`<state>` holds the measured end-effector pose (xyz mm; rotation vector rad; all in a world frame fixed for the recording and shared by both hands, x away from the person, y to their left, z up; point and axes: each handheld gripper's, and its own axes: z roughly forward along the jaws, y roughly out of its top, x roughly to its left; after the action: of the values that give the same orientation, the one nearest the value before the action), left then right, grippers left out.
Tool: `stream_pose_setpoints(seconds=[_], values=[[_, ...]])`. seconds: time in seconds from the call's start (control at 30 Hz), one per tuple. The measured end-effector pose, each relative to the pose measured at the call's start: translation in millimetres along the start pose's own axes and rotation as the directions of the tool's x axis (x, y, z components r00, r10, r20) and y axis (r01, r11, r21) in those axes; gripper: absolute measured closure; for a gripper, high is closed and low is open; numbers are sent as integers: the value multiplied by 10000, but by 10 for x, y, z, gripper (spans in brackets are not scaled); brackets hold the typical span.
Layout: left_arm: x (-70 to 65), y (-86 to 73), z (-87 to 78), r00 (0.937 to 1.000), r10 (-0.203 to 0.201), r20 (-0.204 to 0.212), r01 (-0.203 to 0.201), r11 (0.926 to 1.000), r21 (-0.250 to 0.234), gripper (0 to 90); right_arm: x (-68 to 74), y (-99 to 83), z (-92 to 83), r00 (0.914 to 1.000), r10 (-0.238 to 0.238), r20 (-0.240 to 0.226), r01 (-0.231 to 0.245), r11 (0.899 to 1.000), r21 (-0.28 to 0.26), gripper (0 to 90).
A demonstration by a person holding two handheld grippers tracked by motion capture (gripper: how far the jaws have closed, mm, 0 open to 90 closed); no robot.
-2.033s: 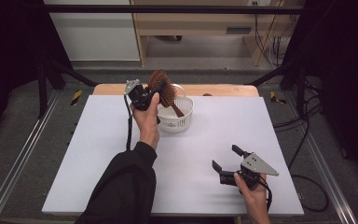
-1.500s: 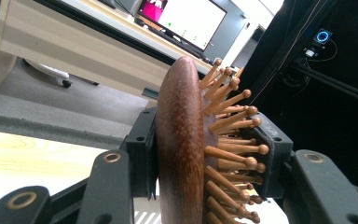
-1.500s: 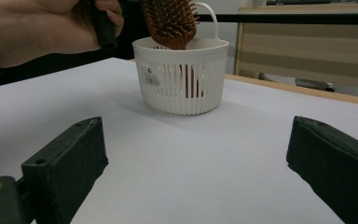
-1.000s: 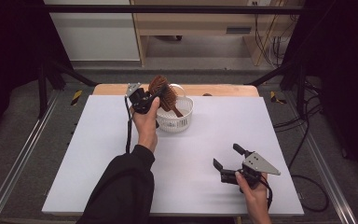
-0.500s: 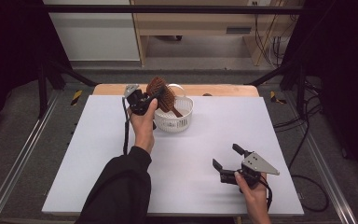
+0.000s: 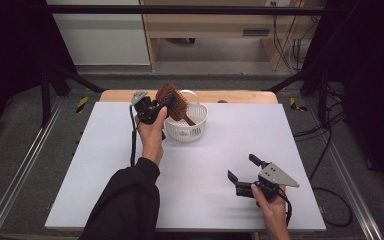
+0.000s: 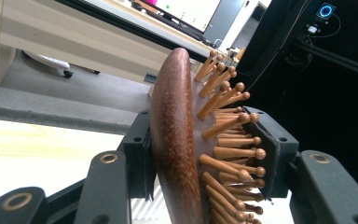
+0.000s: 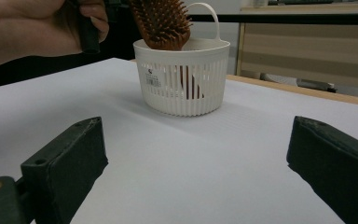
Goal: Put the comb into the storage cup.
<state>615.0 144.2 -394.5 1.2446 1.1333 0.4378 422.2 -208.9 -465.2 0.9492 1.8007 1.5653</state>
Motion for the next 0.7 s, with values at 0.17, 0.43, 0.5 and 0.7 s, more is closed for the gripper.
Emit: stream_pose_setpoints(seconds=[0.17, 0.43, 0.5, 0.7], values=[[13, -7, -18, 10000, 68, 42, -68, 10000, 26, 485, 5, 3, -7, 10000, -10, -2, 10, 10000, -19, 47], [48, -15, -40, 10000, 35, 53, -35, 10000, 56, 483, 7, -1, 2, 10000, -22, -25, 22, 10000, 6, 47], [59, -17, -42, 10000, 12, 51, -13, 10000, 49, 482, 6, -1, 3, 10000, -12, -18, 12, 10000, 5, 47], [86, -21, -49, 10000, -7, 85, 6, 10000, 79, 480, 7, -4, 7, 10000, -29, -18, 29, 10000, 26, 47]])
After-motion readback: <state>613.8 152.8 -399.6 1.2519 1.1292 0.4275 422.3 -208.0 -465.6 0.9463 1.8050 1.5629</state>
